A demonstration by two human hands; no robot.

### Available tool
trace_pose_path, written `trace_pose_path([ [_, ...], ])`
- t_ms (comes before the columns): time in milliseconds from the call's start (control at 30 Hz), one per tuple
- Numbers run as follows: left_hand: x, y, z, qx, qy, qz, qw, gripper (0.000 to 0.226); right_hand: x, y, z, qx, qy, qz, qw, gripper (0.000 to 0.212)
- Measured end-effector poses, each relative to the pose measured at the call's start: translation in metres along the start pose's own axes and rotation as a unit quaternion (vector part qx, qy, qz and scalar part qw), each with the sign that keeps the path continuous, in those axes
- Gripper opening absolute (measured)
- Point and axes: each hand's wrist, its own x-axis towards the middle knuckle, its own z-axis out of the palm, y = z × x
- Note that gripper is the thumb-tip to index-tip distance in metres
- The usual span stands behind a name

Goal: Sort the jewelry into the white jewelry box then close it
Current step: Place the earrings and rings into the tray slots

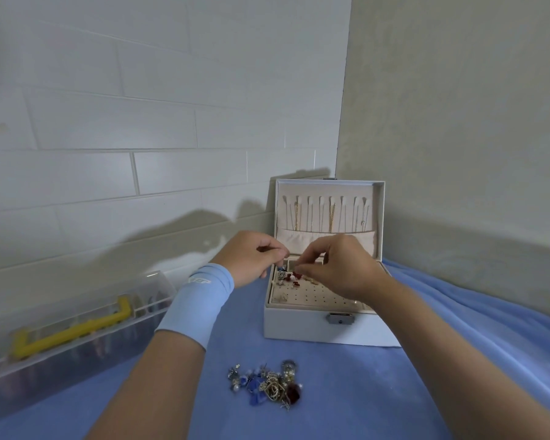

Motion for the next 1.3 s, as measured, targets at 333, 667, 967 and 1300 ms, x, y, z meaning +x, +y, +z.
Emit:
trace_pose_path([
  [333, -0.001, -0.002, 0.001, -0.036, 0.001, -0.015, 0.999, 0.006, -0.004, -0.001, 0.012, -0.139, -0.079, -0.011, 0.987, 0.003],
  [667, -0.003, -0.007, 0.006, -0.274, 0.031, -0.103, 0.956, 0.010, 0.000, -0.001, 0.004, -0.086, -0.094, 0.000, 0.992, 0.008],
  [967, -0.003, 0.008, 0.016, -0.285, 0.003, -0.119, 0.951, 0.012, -0.001, -0.013, -0.009, 0.114, 0.027, -0.033, 0.993, 0.023],
  [1300, -0.001, 0.017, 0.017, -0.267, -0.030, -0.093, 0.959, 0.020, 0.000, -0.008, -0.018, 0.258, 0.055, -0.012, 0.964, 0.011],
])
